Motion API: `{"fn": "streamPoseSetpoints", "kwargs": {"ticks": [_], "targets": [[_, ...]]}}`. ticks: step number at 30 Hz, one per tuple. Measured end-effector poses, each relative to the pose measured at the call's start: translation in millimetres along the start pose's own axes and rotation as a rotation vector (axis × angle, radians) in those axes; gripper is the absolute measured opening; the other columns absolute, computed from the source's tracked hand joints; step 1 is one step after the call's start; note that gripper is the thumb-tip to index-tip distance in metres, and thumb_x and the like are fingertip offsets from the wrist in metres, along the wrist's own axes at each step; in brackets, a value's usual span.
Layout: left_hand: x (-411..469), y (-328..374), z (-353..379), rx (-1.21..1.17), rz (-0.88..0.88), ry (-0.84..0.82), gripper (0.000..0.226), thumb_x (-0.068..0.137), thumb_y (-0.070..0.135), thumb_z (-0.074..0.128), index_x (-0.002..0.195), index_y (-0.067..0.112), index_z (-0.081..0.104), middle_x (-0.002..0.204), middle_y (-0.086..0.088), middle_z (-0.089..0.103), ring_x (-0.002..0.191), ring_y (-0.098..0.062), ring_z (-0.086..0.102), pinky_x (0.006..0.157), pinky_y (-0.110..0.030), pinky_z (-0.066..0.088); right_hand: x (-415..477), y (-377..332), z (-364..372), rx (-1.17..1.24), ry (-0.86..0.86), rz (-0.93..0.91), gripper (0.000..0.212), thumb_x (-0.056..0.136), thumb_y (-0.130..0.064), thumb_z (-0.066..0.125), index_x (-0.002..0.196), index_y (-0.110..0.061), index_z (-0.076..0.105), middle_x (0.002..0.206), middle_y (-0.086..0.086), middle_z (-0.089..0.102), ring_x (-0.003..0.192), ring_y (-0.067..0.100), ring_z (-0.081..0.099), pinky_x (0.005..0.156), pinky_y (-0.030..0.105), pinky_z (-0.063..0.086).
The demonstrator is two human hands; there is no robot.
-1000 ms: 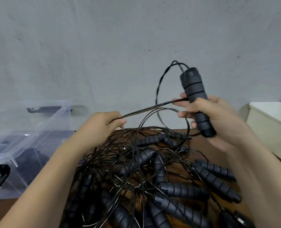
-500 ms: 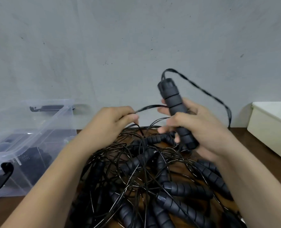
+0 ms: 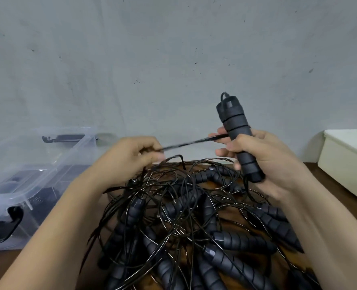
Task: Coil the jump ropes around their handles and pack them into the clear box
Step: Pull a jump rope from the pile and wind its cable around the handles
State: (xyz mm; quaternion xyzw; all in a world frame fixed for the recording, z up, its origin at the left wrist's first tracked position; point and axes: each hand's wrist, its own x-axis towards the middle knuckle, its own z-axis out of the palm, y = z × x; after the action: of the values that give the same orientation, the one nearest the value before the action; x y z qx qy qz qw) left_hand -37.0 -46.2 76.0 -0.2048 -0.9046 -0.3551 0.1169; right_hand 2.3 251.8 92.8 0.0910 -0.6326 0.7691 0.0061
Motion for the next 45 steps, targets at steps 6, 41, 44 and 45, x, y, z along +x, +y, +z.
{"fn": "streamPoseSetpoints", "kwargs": {"ticks": [6,41,44,45], "targets": [[4,2,4,0.024,0.145,0.316,0.01,0.092,0.028,0.081,0.09,0.029,0.071,0.08,0.017,0.068,0.073,0.001,0.059,0.07,-0.013,0.043,-2,-3,-1,0.012,0.034,-0.083,0.034,0.095,0.002,0.063,0.127,-0.005,0.069,0.12,0.007,0.08,0.092,0.016,0.079,0.048,0.018,0.047],[-9,44,24,-0.036,0.219,0.016,0.074,0.09,0.007,0.076,0.151,0.039,0.049,0.155,0.023,0.048,0.149,0.004,0.037,0.124,-0.034,0.033,-13,0,0,-0.36,-0.496,0.207,0.049,0.08,-0.005,0.071,0.128,-0.015,0.07,0.111,0.016,0.078,0.065,0.019,0.063,0.05,0.027,0.049],[-21,59,15,-0.139,0.161,-0.098,0.047,0.091,0.006,0.074,0.129,0.032,0.066,0.138,0.017,0.066,0.139,0.004,0.05,0.118,-0.035,0.037,-20,-6,2,-0.369,-0.571,0.2,0.036,0.081,0.0,0.069,0.111,-0.017,0.076,0.091,0.007,0.076,0.059,0.015,0.06,0.047,0.024,0.048],[-25,61,9,-0.141,0.138,-0.147,0.04,0.091,0.01,0.076,0.124,0.03,0.067,0.125,0.013,0.072,0.128,-0.001,0.06,0.112,-0.037,0.043,-23,-9,2,-0.399,-0.578,0.199,0.034,0.08,0.0,0.07,0.108,-0.019,0.077,0.088,0.005,0.073,0.059,0.015,0.06,0.049,0.024,0.048]]}}
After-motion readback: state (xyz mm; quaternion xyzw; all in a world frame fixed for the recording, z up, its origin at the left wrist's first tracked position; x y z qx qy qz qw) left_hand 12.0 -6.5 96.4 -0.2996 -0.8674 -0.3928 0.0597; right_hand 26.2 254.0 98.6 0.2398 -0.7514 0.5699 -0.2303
